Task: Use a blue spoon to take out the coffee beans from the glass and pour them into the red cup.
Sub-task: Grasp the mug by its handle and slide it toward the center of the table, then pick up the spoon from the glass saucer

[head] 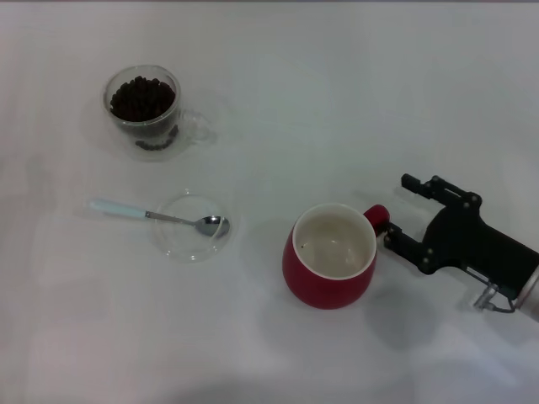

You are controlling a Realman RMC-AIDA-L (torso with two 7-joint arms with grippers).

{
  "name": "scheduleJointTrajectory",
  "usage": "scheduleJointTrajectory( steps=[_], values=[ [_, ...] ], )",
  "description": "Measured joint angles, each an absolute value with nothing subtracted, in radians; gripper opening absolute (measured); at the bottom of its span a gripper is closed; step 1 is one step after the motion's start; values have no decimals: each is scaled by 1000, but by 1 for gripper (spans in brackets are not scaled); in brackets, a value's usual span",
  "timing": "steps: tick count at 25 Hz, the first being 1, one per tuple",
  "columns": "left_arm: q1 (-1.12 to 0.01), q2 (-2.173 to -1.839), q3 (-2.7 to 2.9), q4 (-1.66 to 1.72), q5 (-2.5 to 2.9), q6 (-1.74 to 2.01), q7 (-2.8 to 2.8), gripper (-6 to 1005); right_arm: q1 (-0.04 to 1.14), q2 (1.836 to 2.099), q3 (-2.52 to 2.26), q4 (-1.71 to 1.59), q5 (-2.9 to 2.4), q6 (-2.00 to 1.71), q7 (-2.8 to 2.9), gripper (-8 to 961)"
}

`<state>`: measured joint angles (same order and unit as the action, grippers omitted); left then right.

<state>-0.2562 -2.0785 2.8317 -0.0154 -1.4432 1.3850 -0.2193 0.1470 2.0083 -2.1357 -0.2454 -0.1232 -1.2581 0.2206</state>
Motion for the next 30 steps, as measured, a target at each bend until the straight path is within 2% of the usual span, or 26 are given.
scheduleJointTrajectory(
  steps=[1,12,17,24,30],
  values=[
    [-257,-2079,2832,-14,-1445,1385,-219,541,146,2008,-2131,-231,-123,-1280,219,629],
    [-251,-2079,2832,18,-1445,1398,-230,541,146,2001,-2047,-51,-120,-1462,217,693],
    [-238,-2079,2841,41,-1409,1452,-328,542,144,1981,-1872,92,-120,-1641,218,687],
    [-208,-2080,2842,139,-1273,1516,-617,542,145,1940,-1664,101,-120,-1708,213,682],
    [-161,-2083,2843,225,-1115,1514,-805,541,186,1939,-1630,91,-103,-1693,173,680]
  ],
)
